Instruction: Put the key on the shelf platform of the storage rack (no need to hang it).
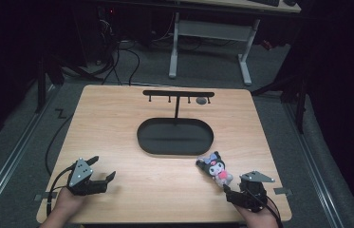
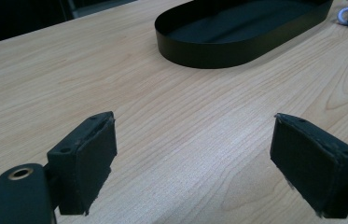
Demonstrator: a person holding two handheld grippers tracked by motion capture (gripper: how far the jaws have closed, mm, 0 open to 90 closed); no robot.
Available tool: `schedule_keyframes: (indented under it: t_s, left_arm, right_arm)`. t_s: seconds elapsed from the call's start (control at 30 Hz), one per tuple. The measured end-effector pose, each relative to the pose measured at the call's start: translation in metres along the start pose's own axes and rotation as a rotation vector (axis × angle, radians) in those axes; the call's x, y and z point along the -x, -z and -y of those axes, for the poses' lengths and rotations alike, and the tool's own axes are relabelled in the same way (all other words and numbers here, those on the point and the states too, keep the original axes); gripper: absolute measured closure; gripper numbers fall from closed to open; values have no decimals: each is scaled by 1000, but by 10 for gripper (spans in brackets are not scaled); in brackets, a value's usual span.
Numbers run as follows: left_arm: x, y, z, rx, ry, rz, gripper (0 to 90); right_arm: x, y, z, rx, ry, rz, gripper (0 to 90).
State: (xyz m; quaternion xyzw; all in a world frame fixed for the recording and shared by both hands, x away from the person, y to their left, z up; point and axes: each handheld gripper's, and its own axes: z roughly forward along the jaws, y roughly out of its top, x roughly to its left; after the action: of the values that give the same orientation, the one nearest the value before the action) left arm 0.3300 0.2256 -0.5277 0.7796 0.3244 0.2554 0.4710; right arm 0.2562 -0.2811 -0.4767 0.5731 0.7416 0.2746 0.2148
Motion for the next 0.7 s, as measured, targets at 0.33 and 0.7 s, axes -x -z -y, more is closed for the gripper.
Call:
schedule_keyframes:
  t_s: [0.33,0.7]
  left_arm:
    - [0,0,0,-7,-5,-3,155]
    - [0,0,0,-6,-2,-2,155]
  right_arm:
    - [-3,-3,-14,-68,55,1,227]
    - [-8,-14,-29,-215,139,-15,169]
